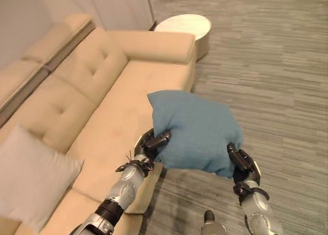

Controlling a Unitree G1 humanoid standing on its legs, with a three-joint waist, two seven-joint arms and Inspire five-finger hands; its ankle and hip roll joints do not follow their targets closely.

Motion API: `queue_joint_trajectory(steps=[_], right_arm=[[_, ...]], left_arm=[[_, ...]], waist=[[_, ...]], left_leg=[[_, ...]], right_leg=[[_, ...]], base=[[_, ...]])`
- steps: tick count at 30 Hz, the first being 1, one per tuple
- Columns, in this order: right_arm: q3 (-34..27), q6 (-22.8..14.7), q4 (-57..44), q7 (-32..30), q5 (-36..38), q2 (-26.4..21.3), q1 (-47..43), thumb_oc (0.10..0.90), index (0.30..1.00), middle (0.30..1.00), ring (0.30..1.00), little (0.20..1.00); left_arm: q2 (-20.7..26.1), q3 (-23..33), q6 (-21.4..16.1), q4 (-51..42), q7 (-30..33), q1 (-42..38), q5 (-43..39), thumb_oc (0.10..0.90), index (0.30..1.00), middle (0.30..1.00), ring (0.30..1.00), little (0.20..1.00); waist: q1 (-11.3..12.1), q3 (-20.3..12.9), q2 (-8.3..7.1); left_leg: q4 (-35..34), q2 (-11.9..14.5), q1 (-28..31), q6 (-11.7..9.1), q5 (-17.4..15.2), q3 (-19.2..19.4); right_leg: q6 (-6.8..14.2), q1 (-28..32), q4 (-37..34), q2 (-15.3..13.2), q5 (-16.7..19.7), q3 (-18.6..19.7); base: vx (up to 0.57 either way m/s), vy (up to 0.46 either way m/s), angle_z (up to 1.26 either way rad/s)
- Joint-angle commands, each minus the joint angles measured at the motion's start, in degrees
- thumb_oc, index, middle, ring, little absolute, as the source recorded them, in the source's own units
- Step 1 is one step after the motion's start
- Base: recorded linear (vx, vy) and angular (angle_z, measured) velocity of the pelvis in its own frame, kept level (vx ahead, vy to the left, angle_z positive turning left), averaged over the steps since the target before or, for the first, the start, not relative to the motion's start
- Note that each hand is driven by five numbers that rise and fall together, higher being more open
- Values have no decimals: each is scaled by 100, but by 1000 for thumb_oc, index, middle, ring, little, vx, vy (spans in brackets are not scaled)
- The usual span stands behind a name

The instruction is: Pick up all the scattered cushions and arrange them neatly on the sofa.

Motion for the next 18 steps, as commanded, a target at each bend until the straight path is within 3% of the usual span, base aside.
queue_joint_trajectory(steps=[1, 2, 3, 4, 5, 7, 8, 10, 11, 12, 13, 14, 15, 18], right_arm=[[475, -573, -1262, 536, -464, 308, -561, 400, 300, 300, 300, 300], [436, -659, -1256, 443, -495, 237, -526, 400, 300, 300, 300, 300], [436, -659, -1256, 443, -495, 237, -526, 400, 300, 300, 300, 300], [500, -719, -1237, 369, -554, 171, -523, 400, 300, 300, 300, 300], [501, -719, -1237, 369, -554, 174, -526, 400, 300, 300, 300, 300], [603, -680, -1231, 439, -554, 157, -504, 400, 300, 300, 300, 300], [603, -680, -1231, 439, -554, 159, -506, 400, 300, 300, 300, 300], [650, -641, -1198, 496, -587, 151, -498, 400, 300, 300, 300, 300], [734, -614, -1133, 551, -668, 147, -541, 400, 300, 300, 300, 300], [735, -614, -1132, 551, -668, 149, -543, 400, 300, 300, 300, 300], [784, -603, -1063, 601, -681, 189, -575, 400, 300, 300, 300, 300], [812, -594, -1024, 616, -669, 218, -580, 400, 300, 300, 300, 300], [810, -595, -1023, 618, -668, 219, -578, 400, 300, 300, 300, 300], [912, -582, -961, 626, -623, 338, -543, 400, 300, 300, 300, 300]], left_arm=[[-652, -446, -553, -381, -827, -1170, 401, 400, 300, 300, 300, 300], [-783, -504, -560, -171, -733, -1402, 474, 400, 300, 300, 300, 300], [-783, -504, -560, -170, -733, -1402, 474, 400, 300, 300, 300, 300], [-954, -472, -694, -53, -535, -1512, 505, 400, 300, 300, 300, 300], [-951, -471, -694, -53, -534, -1514, 505, 400, 300, 300, 300, 300], [-985, -477, -736, -54, -506, -1520, 504, 400, 300, 300, 300, 300], [-982, -478, -736, -54, -506, -1522, 504, 400, 300, 300, 300, 300], [-972, -473, -749, -9, -512, -1518, 544, 400, 300, 300, 300, 300], [-979, -481, -745, -33, -530, -1471, 563, 400, 300, 300, 300, 300], [-977, -481, -745, -33, -530, -1472, 563, 400, 300, 300, 300, 300], [-961, -481, -767, -89, -538, -1407, 582, 400, 300, 300, 300, 300], [-964, -495, -772, -121, -548, -1394, 574, 400, 300, 300, 300, 300], [-964, -499, -772, -123, -548, -1390, 574, 400, 300, 300, 300, 300], [-983, -502, -782, -230, -478, -1405, 559, 400, 300, 300, 300, 300]], waist=[[-164, -763, -84], [-233, -695, -94], [-234, -695, -94], [-156, -534, -198], [-157, -551, -204], [5, -489, -327], [8, -504, -336], [114, -491, -365], [266, -462, -338], [264, -479, -345], [418, -469, -260], [492, -481, -222], [488, -471, -230], [818, -403, -199]], left_leg=[[313, 231, 190, -80, 9, -73], [654, 630, 67, -153, 468, -148], [656, 630, 66, -154, 467, -149], [1257, 442, -207, -34, 556, -807], [1240, 433, -225, -32, 579, -807], [1445, -184, -541, 102, 169, -1302], [1424, -193, -552, 103, 194, -1298], [1316, -498, -745, 202, -25, -1426], [988, -966, -933, 290, -260, -1814], [963, -973, -945, 288, -232, -1814], [527, -1323, -1090, 268, -78, -2232], [354, -1436, -1223, 250, 107, -2350], [346, -1446, -1200, 254, 104, -2352], [219, -1687, -1914, 165, 670, -2564]], right_leg=[[545, 387, -393, -110, -59, 123], [362, 488, -529, 207, -76, 181], [362, 488, -530, 208, -76, 181], [185, 555, -599, 390, -41, 409], [183, 536, -610, 384, -24, 409], [182, 632, -703, 524, -36, 706], [181, 614, -711, 516, -22, 710], [178, 696, -752, 591, -35, 906], [193, 821, -796, 691, -74, 1110], [192, 801, -801, 685, -62, 1109], [184, 908, -864, 832, -98, 1253], [168, 947, -898, 914, -96, 1308], [170, 968, -898, 905, -109, 1305], [41, 1302, -862, 1254, -232, 1630]], base=[[28, -456, -22], [16, -316, 7], [-2, -661, 1], [-21, -347, -12], [-5, -458, -44], [83, -314, -92], [125, -265, -91], [194, -137, -61], [214, -100, -56], [310, -98, -80], [227, -85, -64], [235, -82, -88], [168, -74, -70], [253, -91, -66]])
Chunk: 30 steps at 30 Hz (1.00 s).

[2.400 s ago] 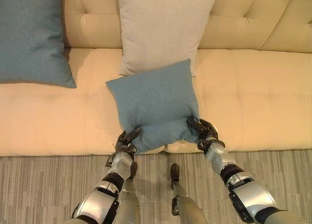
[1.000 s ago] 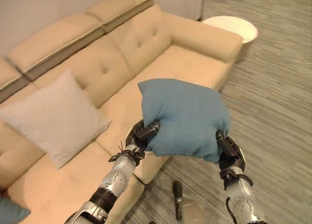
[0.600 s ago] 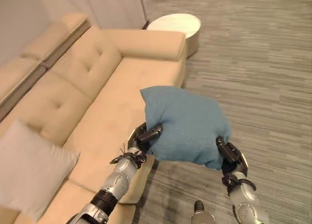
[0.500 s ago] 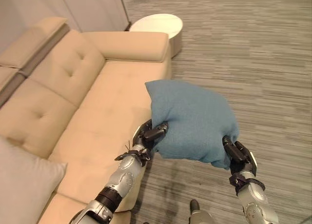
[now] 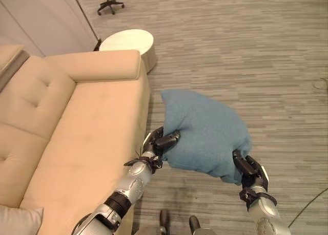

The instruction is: Pick up all the scattered cushions and arrange them neatly on the sofa.

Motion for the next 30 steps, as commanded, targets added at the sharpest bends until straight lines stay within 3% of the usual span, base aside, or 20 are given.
queue_joint_trajectory(steps=[1, 2, 4, 7, 8, 10, 11, 13, 17, 18, 19, 20, 22, 23, 25, 27, 28, 29, 30], right_arm=[[672, -569, -1174, 774, -329, 335, -798, 400, 300, 300, 300, 300], [770, -580, -1139, 777, -304, 389, -849, 400, 300, 300, 300, 300], [804, -588, -1130, 800, -305, 434, -844, 400, 300, 300, 300, 300], [987, -631, -1072, 850, -394, 509, -959, 400, 300, 300, 300, 300], [987, -632, -1071, 850, -394, 508, -961, 400, 300, 300, 300, 300], [1059, -615, -1001, 836, -454, 572, -1104, 400, 300, 300, 300, 300], [1047, -489, -997, 860, -629, 584, -1095, 400, 300, 300, 300, 300], [1006, -414, -1017, 901, -607, 543, -1032, 400, 300, 300, 300, 300], [932, -398, -1068, 956, -577, 413, -887, 400, 300, 300, 300, 300], [885, -399, -1147, 985, -535, 377, -755, 400, 300, 300, 300, 300], [861, -402, -1193, 991, -505, 366, -684, 400, 300, 300, 300, 300], [818, -416, -1244, 1021, -508, 341, -567, 400, 300, 300, 300, 300], [823, -414, -1264, 1019, -557, 330, -511, 400, 300, 300, 300, 300], [894, -448, -1218, 991, -696, 322, -475, 400, 300, 300, 300, 300], [851, -450, -1214, 979, -680, 320, -420, 400, 300, 300, 300, 300], [824, -445, -1203, 1044, -688, 315, -351, 400, 300, 300, 300, 300], [780, -462, -1125, 1047, -607, 281, -352, 400, 300, 300, 300, 300], [781, -462, -1124, 1048, -607, 283, -353, 400, 300, 300, 300, 300], [790, -473, -1088, 1043, -591, 256, -336, 400, 300, 300, 300, 300]], left_arm=[[-881, -237, -756, -857, -548, -1008, 241, 400, 300, 300, 300, 300], [-852, -220, -762, -900, -497, -978, 247, 400, 300, 300, 300, 300], [-824, -234, -745, -886, -475, -943, 269, 400, 300, 300, 300, 300], [-725, -230, -707, -891, -426, -909, 345, 400, 300, 300, 300, 300], [-726, -229, -707, -891, -426, -911, 345, 400, 300, 300, 300, 300], [-647, -153, -728, -969, -404, -835, 339, 400, 300, 300, 300, 300], [-558, -111, -747, -1115, -360, -816, 344, 400, 300, 300, 300, 300], [-503, -66, -789, -1129, -317, -854, 413, 400, 300, 300, 300, 300], [-491, -52, -775, -1085, -338, -861, 512, 400, 300, 300, 300, 300], [-467, -74, -740, -1107, -418, -758, 589, 400, 300, 300, 300, 300], [-483, -88, -720, -1091, -454, -733, 605, 400, 300, 300, 300, 300], [-548, -105, -704, -981, -532, -717, 665, 400, 300, 300, 300, 300], [-581, -101, -728, -933, -542, -671, 669, 400, 300, 300, 300, 300], [-626, -106, -775, -873, -489, -596, 685, 400, 300, 300, 300, 300], [-664, -123, -761, -776, -528, -591, 656, 400, 300, 300, 300, 300], [-654, -97, -767, -726, -576, -548, 600, 400, 300, 300, 300, 300], [-605, -82, -760, -754, -569, -549, 562, 400, 300, 300, 300, 300], [-602, -82, -760, -754, -569, -550, 562, 400, 300, 300, 300, 300], [-577, -80, -713, -788, -606, -512, 497, 400, 300, 300, 300, 300]], waist=[[428, -309, 57], [597, -351, 47], [627, -389, 28], [804, -655, -284], [814, -666, -273], [956, -680, -352], [879, -590, -182], [665, -517, -74], [430, -474, -63], [314, -496, -73], [237, -480, -77], [27, -488, -91], [-60, -451, -44], [-189, -427, -84], [-222, -465, -117], [-276, -574, -153], [-266, -622, -84], [-275, -633, -96], [-234, -608, -130]], left_leg=[[151, -225, -245, -37, 505, 57], [27, -235, -210, 32, 547, -118], [-57, -205, -22, 150, 557, -156], [54, -224, 259, 344, 317, 76], [45, -207, 246, 338, 329, 80], [107, -41, 455, 400, 133, 323], [132, 231, 865, 436, 2, 498], [113, 327, 1199, 433, -128, 554], [34, 357, 1520, 362, -218, 437], [-67, 400, 1682, 279, -297, 323], [-140, 452, 1822, 225, -387, 209], [-279, 504, 2051, 134, -478, -59], [-324, 588, 2230, 86, -565, -166], [-360, 657, 2481, 5, -581, -321], [-349, 750, 2582, -49, -674, -404], [-207, 962, 2698, -175, -565, -509], [454, 1291, 2472, -350, -17, -563], [442, 1278, 2457, -350, 3, -572], [1135, 1384, 2104, -340, 417, -506]], right_leg=[[306, 693, -190, 585, -180, 77], [251, 845, -62, 727, -311, 257], [216, 935, -29, 753, -405, 250], [397, 1052, 572, 561, -537, -60], [394, 1035, 564, 575, -517, -51], [894, 682, 1555, 248, -11, -764], [1278, 3, 2564, -319, 658, -1652], [1106, -286, 2638, -666, 487, -2039], [862, -469, 2064, -696, 189, -1978], [819, -657, 1478, -718, 197, -1714], [837, -734, 1070, -733, 222, -1480], [1005, -1116, 393, -883, 633, -922], [1107, -1211, 165, -950, 801, -761], [1308, -1433, 175, -983, 1182, -564], [1278, -1293, 137, -948, 976, -581], [1200, -1210, 347, -758, 989, -533], [1015, -1002, 430, -523, 729, -720], [1016, -1012, 418, -539, 741, -723], [868, -867, 453, -490, 642, -848]], base=[[385, -48, -77], [336, 11, -104], [296, 15, -77], [385, 32, -6], [265, -6, -10], [308, -9, -51], [346, 20, -90], [302, 29, -47], [281, -82, 4], [337, -195, 5], [645, -382, 0], [448, -273, 11], [449, -270, 50], [559, -396, 82], [353, -284, 74], [366, -346, 73], [325, -344, 45], [281, -380, 28], [144, -258, 45]])
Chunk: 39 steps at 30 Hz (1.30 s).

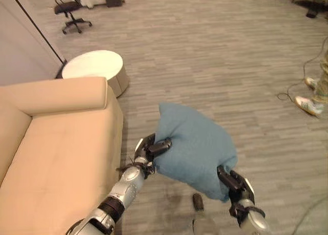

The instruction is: Pick up all the scattered cushions and arrange them neatly on the sofa.

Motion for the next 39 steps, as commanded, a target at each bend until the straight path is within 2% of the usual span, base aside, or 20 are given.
queue_joint_trajectory(steps=[1, 2, 3, 5, 9, 10, 11, 12, 15, 17, 19, 22, 23, 25, 26, 30, 32, 34, 36, 39], right_arm=[[367, -766, -1417, 784, -109, 214, -839, 400, 300, 300, 300, 300], [416, -736, -1379, 764, -93, 123, -866, 400, 300, 300, 300, 300], [416, -736, -1378, 764, -93, 126, -868, 400, 300, 300, 300, 300], [386, -676, -1447, 787, -140, 22, -833, 400, 300, 300, 300, 300], [359, -657, -1500, 880, -239, -47, -741, 400, 300, 300, 300, 300], [420, -636, -1415, 930, -406, -14, -755, 400, 300, 300, 300, 300], [420, -636, -1414, 930, -407, -13, -755, 400, 300, 300, 300, 300], [444, -618, -1328, 946, -465, 64, -778, 400, 300, 300, 300, 300], [534, -633, -1234, 875, -501, 195, -919, 400, 300, 300, 300, 300], [619, -606, -1246, 910, -551, 322, -938, 400, 300, 300, 300, 300], [668, -608, -1251, 933, -649, 406, -964, 400, 300, 300, 300, 300], [649, -555, -1273, 980, -749, 516, -872, 400, 300, 300, 300, 300], [649, -555, -1273, 979, -749, 514, -872, 400, 300, 300, 300, 300], [601, -509, -1317, 1014, -793, 514, -784, 400, 300, 300, 300, 300], [542, -514, -1319, 1021, -822, 564, -682, 400, 300, 300, 300, 300], [426, -555, -1361, 1069, -768, 407, -516, 400, 300, 300, 300, 300], [351, -612, -1268, 1009, -669, 354, -528, 400, 300, 300, 300, 300], [329, -630, -1233, 949, -644, 350, -564, 400, 300, 300, 300, 300], [297, -603, -1245, 903, -681, 370, -554, 400, 300, 300, 300, 300], [303, -645, -1265, 933, -760, 318, -555, 400, 300, 300, 300, 300]], left_arm=[[-511, -56, -735, -1150, -755, -977, -6, 400, 300, 300, 300, 300], [-455, -35, -716, -1206, -716, -1047, -77, 400, 300, 300, 300, 300], [-452, -35, -716, -1206, -716, -1048, -77, 400, 300, 300, 300, 300], [-422, 18, -738, -1216, -662, -1215, -97, 400, 300, 300, 300, 300], [-372, 105, -699, -1209, -636, -1126, -52, 400, 300, 300, 300, 300], [-287, 218, -667, -1346, -671, -886, -75, 400, 300, 300, 300, 300], [-286, 218, -666, -1348, -671, -885, -75, 400, 300, 300, 300, 300], [-207, 268, -643, -1442, -713, -708, -112, 400, 300, 300, 300, 300], [-152, 267, -598, -1543, -727, -543, -220, 400, 300, 300, 300, 300], [-60, 377, -586, -1520, -718, -446, -282, 400, 300, 300, 300, 300], [-36, 472, -583, -1570, -700, -374, -340, 400, 300, 300, 300, 300], [10, 419, -519, -1593, -771, -233, -304, 400, 300, 300, 300, 300], [9, 419, -519, -1594, -770, -234, -304, 400, 300, 300, 300, 300], [40, 404, -502, -1594, -815, -200, -244, 400, 300, 300, 300, 300], [42, 481, -562, -1589, -745, -134, -223, 400, 300, 300, 300, 300], [-3, 514, -641, -1529, -757, -254, -232, 400, 300, 300, 300, 300], [-53, 469, -627, -1446, -794, -318, -213, 400, 300, 300, 300, 300], [-114, 475, -678, -1443, -754, -283, -230, 400, 300, 300, 300, 300], [-164, 497, -669, -1357, -691, -300, -322, 400, 300, 300, 300, 300], [-200, 642, -650, -1393, -715, -279, -447, 400, 300, 300, 300, 300]], waist=[[99, -388, -264], [246, -228, -416], [235, -242, -431], [378, -133, -499], [618, -118, -507], [953, -114, -438], [952, -123, -442], [1202, -136, -371], [1394, -143, -404], [1476, -334, -448], [1549, -445, -583], [1504, -528, -701], [1516, -539, -687], [1341, -535, -498], [1130, -486, -308], [671, -379, -268], [468, -345, -396], [290, -345, -433], [322, -398, -472], [426, -423, -513]], left_leg=[[1755, 325, -591, -162, 1610, 203], [2665, 338, -1257, 29, 1613, 675], [2649, 320, -1273, 31, 1635, 669], [2665, 398, -1947, 38, 1282, 1481], [1794, 17, -2472, 95, 1133, 1790], [933, -229, -2666, 76, 1273, 1732], [901, -234, -2665, 75, 1300, 1733], [347, -289, -2808, -18, 1599, 1701], [82, -121, -3051, -12, 1714, 2566], [-242, -171, -2691, 203, 1775, 2701], [-92, -392, -2583, 375, 1621, 2514], [60, -672, -2187, 707, 1245, 2457], [53, -652, -2197, 703, 1256, 2462], [-17, -719, -1784, 864, 1070, 2219], [-72, -723, -1335, 939, 959, 1833], [61, -817, -862, 765, 898, 1039], [110, -931, -726, 566, 796, 482], [-36, -948, -558, 437, 775, 83], [8, -903, -546, 389, 553, 6], [516, -805, -771, 154, 639, -304]], right_leg=[[191, 787, -411, 34, -121, -246], [-70, 1130, -514, 62, -261, -507], [-69, 1116, -523, 45, -252, -514], [-162, 1501, -693, 71, -519, -806], [-157, 1783, -735, 174, -777, -1024], [-137, 2060, -747, 341, -964, -1096], [-138, 2050, -754, 338, -953, -1097], [-136, 2261, -796, 484, -1061, -1139], [-152, 2608, -843, 563, -1234, -1274], [-38, 2748, -758, 566, -1285, -1342], [133, 2767, -344, 398, -1144, -1327], [791, 2510, 1141, -128, 167, -1362], [785, 2498, 1123, -108, 189, -1352], [740, 2242, 2237, -173, 690, -1170], [565, 1675, 2997, -73, 478, -990], [247, 882, 1901, 2, -124, -707], [248, 823, 451, 195, -265, 30], [473, 590, -152, 348, 171, 737], [387, 839, -499, 256, -135, 519], [227, 1069, -683, 381, -234, 238]], base=[[262, -561, 56], [176, -433, 49], [154, -384, 43], [245, -252, 67], [279, -105, 60], [353, -34, 29], [512, -21, 4], [368, -1, -4], [426, 45, 11], [460, 130, 31], [415, 154, 18], [361, 191, 5], [315, 179, 37], [453, 219, 70], [560, 176, 83], [411, -72, 121], [339, -239, 110], [312, -179, 197], [184, -143, 168], [132, -194, 86]])
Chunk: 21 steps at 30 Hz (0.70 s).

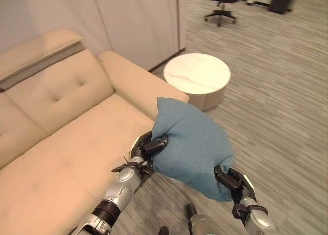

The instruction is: Pick up all the scattered cushions and arrange them neatly on the sofa.

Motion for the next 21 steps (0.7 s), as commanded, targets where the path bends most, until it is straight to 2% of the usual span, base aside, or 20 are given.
queue_joint_trajectory(steps=[1, 2, 3, 4, 5, 6, 8, 9, 10, 11, 12, 15, 16, 18, 20, 21], right_arm=[[281, -774, -975, 564, -104, 247, -597, 400, 300, 300, 300, 300], [281, -789, -971, 551, -117, 205, -590, 400, 300, 300, 300, 300], [281, -817, -990, 520, -107, 160, -593, 400, 300, 300, 300, 300], [284, -814, -998, 465, -113, 148, -607, 400, 300, 300, 300, 300], [284, -815, -997, 465, -113, 148, -609, 400, 300, 300, 300, 300], [280, -822, -1000, 414, -151, 153, -613, 400, 300, 300, 300, 300], [278, -807, -1036, 398, -186, 158, -602, 400, 300, 300, 300, 300], [288, -783, -1041, 405, -225, 164, -622, 400, 300, 300, 300, 300], [358, -761, -1028, 390, -296, 152, -722, 400, 300, 300, 300, 300], [413, -762, -1003, 362, -314, 159, -799, 400, 300, 300, 300, 300], [416, -764, -998, 362, -315, 162, -805, 400, 300, 300, 300, 300], [555, -734, -991, 287, -407, 213, -1034, 400, 300, 300, 300, 300], [567, -723, -984, 305, -443, 226, -1071, 400, 300, 300, 300, 300], [635, -684, -958, 351, -558, 271, -1120, 400, 300, 300, 300, 300], [698, -661, -916, 409, -586, 321, -1155, 400, 300, 300, 300, 300], [698, -661, -916, 409, -586, 321, -1155, 400, 300, 300, 300, 300]], left_arm=[[-503, 103, -790, -697, -574, -790, -222, 400, 300, 300, 300, 300], [-522, 110, -775, -694, -554, -742, -257, 400, 300, 300, 300, 300], [-578, 110, -761, -715, -530, -694, -324, 400, 300, 300, 300, 300], [-614, 108, -783, -728, -484, -660, -398, 400, 300, 300, 300, 300], [-614, 108, -783, -729, -484, -660, -398, 400, 300, 300, 300, 300], [-619, 135, -814, -749, -422, -631, -455, 400, 300, 300, 300, 300], [-610, 136, -784, -796, -396, -616, -511, 400, 300, 300, 300, 300], [-587, 176, -758, -847, -371, -583, -517, 400, 300, 300, 300, 300], [-543, 217, -716, -1008, -393, -475, -603, 400, 300, 300, 300, 300], [-527, 228, -690, -1027, -382, -436, -621, 400, 300, 300, 300, 300], [-523, 229, -689, -1029, -381, -436, -621, 400, 300, 300, 300, 300], [-475, 272, -652, -1101, -398, -326, -650, 400, 300, 300, 300, 300], [-419, 345, -629, -1118, -450, -262, -657, 400, 300, 300, 300, 300], [-342, 447, -583, -1127, -463, -152, -619, 400, 300, 300, 300, 300], [-312, 450, -567, -1126, -471, -114, -609, 400, 300, 300, 300, 300], [-312, 450, -567, -1126, -471, -114, -609, 400, 300, 300, 300, 300]], waist=[[178, -453, -151], [202, -422, -185], [218, -353, -217], [200, -296, -288], [198, -297, -286], [176, -314, -313], [163, -378, -329], [182, -422, -333], [309, -437, -345], [371, -394, -350], [355, -398, -354], [601, -301, -380], [659, -373, -345], [751, -513, -346], [816, -579, -364], [817, -583, -363]], left_leg=[[509, 363, -221, -301, 160, 558], [807, 391, -396, -351, 214, 623], [1070, 481, -611, -355, 283, 861], [1183, 673, -791, -296, 204, 1491], [1195, 675, -797, -297, 197, 1489], [945, 870, -742, -216, 60, 1935], [393, 1002, -641, -207, 21, 2286], [85, 1013, -645, -239, 92, 2333], [-160, 1099, -1044, -363, 497, 2322], [-190, 1188, -1341, -430, 751, 2402], [-180, 1183, -1355, -433, 750, 2388], [-431, 1409, -1863, -524, 1064, 2824], [-653, 1433, -1717, -536, 1108, 2849], [-553, 1316, -1683, -485, 1093, 2724], [-388, 1158, -1663, -383, 987, 2669], [-388, 1159, -1667, -383, 987, 2669]], right_leg=[[379, 784, -712, 149, -91, -255], [319, 879, -733, 125, -120, -407], [249, 952, -705, 76, -187, -639], [210, 1066, -696, -4, -291, -906], [211, 1064, -694, -2, -293, -908], [209, 1150, -705, -53, -386, -1123], [240, 1219, -757, -99, -441, -1345], [266, 1259, -803, -135, -453, -1451], [277, 1371, -869, -201, -480, -1575], [263, 1440, -880, -221, -500, -1645], [262, 1436, -875, -224, -509, -1659], [262, 1684, -966, -216, -587, -1834], [312, 1777, -1012, -191, -618, -1891], [394, 1999, -1027, -244, -715, -1894], [460, 2022, -770, -418, -640, -1783], [460, 2018, -770, -416, -639, -1782]], base=[[94, -147, 84], [31, -106, 93], [23, -109, 104], [4, -69, 93], [52, -49, 132], [53, -1, 118], [87, 47, 107], [168, 142, 96], [186, 158, 82], [138, 116, 53], [94, 70, 61], [167, 116, 32], [275, 165, 1], [334, 208, -8], [293, 226, -4], [340, 319, 6]])
